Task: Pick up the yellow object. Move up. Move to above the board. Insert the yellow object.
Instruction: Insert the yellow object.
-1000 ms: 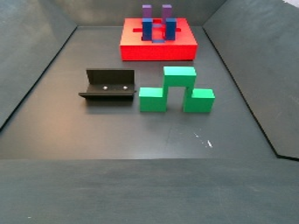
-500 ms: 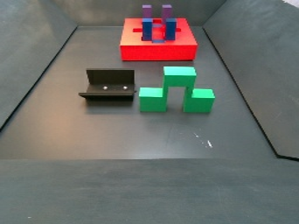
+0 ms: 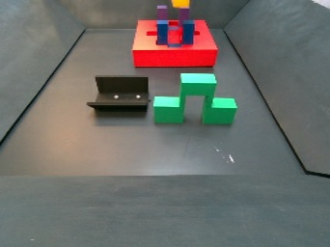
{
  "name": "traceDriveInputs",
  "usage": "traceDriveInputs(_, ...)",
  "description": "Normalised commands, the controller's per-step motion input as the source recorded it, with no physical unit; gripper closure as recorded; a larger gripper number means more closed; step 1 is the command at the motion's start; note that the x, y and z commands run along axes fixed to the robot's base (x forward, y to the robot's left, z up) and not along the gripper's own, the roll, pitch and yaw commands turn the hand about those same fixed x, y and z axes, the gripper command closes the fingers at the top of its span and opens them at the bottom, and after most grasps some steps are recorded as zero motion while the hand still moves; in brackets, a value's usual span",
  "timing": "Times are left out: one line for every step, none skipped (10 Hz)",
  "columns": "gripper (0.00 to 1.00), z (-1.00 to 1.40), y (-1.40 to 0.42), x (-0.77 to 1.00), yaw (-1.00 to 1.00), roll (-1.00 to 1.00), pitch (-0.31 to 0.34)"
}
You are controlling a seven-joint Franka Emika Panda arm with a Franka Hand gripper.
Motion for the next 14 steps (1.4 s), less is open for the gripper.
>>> traceDriveInputs(1.00, -0.43, -0.07, 0.15, 0.11, 0.20, -0.010)
traceDriveInputs(1.00, -0.35, -0.13, 0.12, 0.04, 0.15, 0.000)
traceDriveInputs(1.00, -0.29, -0.19, 0.01, 0.00, 0.14, 0.000)
traceDriveInputs(1.00, -0.28, -0.19, 0.00, 0.00, 0.14, 0.000)
traceDriveInputs(1.00, -0.26, -0.15, 0.00, 0.00, 0.13, 0.000)
traceDriveInputs(1.00, -0.20, -0.05, 0.00, 0.00, 0.13, 0.000)
traceDriveInputs(1.00, -0.16, -0.01, 0.02, 0.00, 0.13, 0.000)
traceDriveInputs(1.00, -0.12, 0.00, 0.08, 0.00, 0.08, 0.000)
traceDriveInputs(1.00, -0.11, 0.00, 0.27, -0.04, 0.06, 0.056)
traceDriveInputs(1.00, -0.05, 0.00, 0.40, -0.05, 0.08, 0.116)
traceDriveInputs(1.00, -0.07, 0.00, 0.38, -0.04, 0.11, 0.116)
traceDriveInputs(1.00, -0.15, 0.00, 0.18, -0.03, 0.10, 0.079)
traceDriveInputs(1.00, -0.15, 0.00, 0.08, -0.03, 0.07, 0.074)
traceDriveInputs(1.00, -0.09, 0.00, 0.00, -0.10, 0.05, 0.094)
